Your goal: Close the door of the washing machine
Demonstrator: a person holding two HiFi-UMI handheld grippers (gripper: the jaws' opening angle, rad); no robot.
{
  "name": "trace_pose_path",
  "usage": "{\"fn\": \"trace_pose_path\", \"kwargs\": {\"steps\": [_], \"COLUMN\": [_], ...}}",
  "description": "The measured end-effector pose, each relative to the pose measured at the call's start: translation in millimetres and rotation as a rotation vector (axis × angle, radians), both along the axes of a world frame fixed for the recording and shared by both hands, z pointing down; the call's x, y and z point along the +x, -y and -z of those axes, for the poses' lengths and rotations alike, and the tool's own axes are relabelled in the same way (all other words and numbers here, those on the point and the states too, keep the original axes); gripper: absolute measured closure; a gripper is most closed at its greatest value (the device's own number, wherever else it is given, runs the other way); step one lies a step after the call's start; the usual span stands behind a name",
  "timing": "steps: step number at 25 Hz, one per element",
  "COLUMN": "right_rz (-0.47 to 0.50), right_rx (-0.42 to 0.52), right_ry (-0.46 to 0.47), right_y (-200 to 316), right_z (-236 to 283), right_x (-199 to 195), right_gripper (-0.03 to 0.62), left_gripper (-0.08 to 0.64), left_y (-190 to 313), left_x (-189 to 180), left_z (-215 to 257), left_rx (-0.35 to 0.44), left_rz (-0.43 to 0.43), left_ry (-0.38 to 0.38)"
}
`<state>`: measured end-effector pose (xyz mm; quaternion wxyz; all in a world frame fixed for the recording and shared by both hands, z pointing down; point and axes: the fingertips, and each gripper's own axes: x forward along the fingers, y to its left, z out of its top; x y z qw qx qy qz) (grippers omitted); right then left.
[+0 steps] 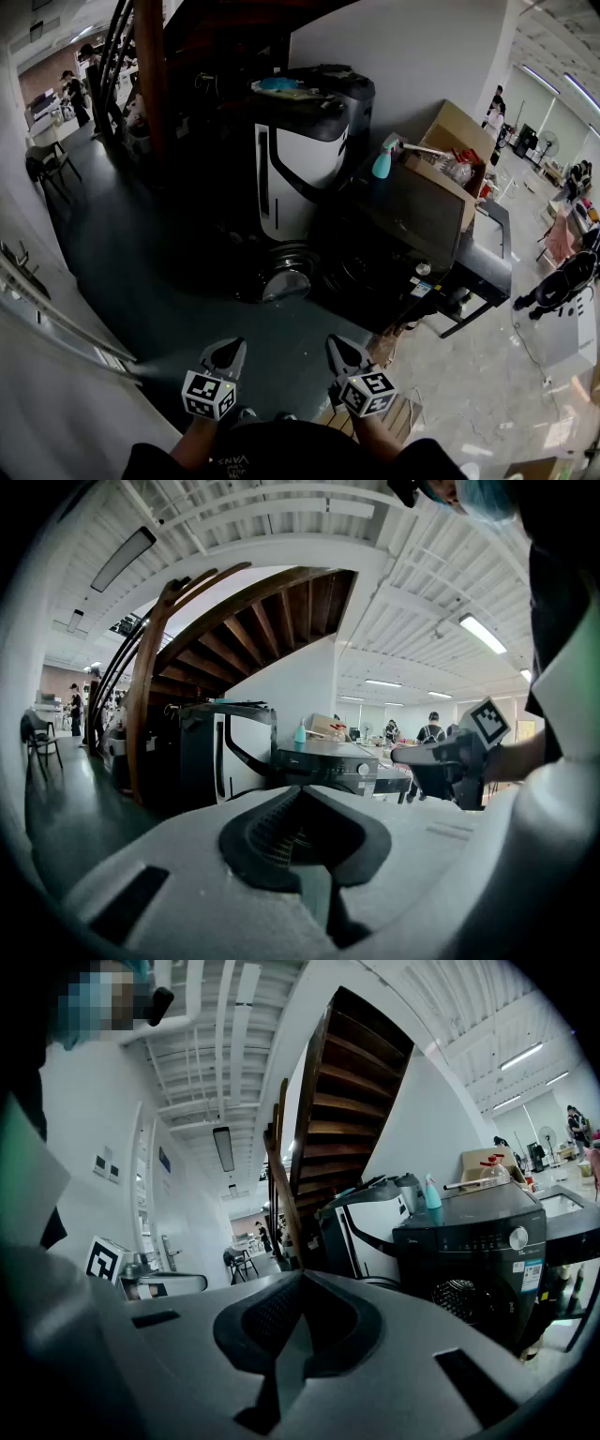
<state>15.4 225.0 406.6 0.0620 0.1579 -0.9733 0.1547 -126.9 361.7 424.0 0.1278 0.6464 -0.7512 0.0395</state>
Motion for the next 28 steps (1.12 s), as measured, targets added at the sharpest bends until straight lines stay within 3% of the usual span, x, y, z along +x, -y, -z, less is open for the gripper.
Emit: {"fn": "trace_pose_path", "kwargs": {"steps": [8, 12, 21, 28], "right_rz": [0.013, -0.014, -0.103, -0.218], "right_rx": [-0.052, -0.047, -0.053, -0.065], "right_ry": [0.086, 0.050, 0.017, -0.004], "right_y": [15.1, 27.1, 60.9, 86.9], "right_z": [-2.4, -11.0, -22.4, -33.9], "right_x": [7.8, 4.4, -36.3, -76.7], "right_gripper": [0.592, 0.504, 0.431, 0.390], "left_gripper": [0.549, 0.548, 0.404, 0.368], "left_y": [10.3, 18.3, 69.0, 114.8], "left_x": [10.9, 5.0, -46.6, -104.9], "left_z": [-6.0, -11.8, -33.2, -48.8], "left_rx": [0.041, 0.027, -0.018, -0.069], "left_rz": [0.041, 0.034, -0.099, -0.231], "left_ry": [-0.040, -0.050, -0.102, -0.105]}}
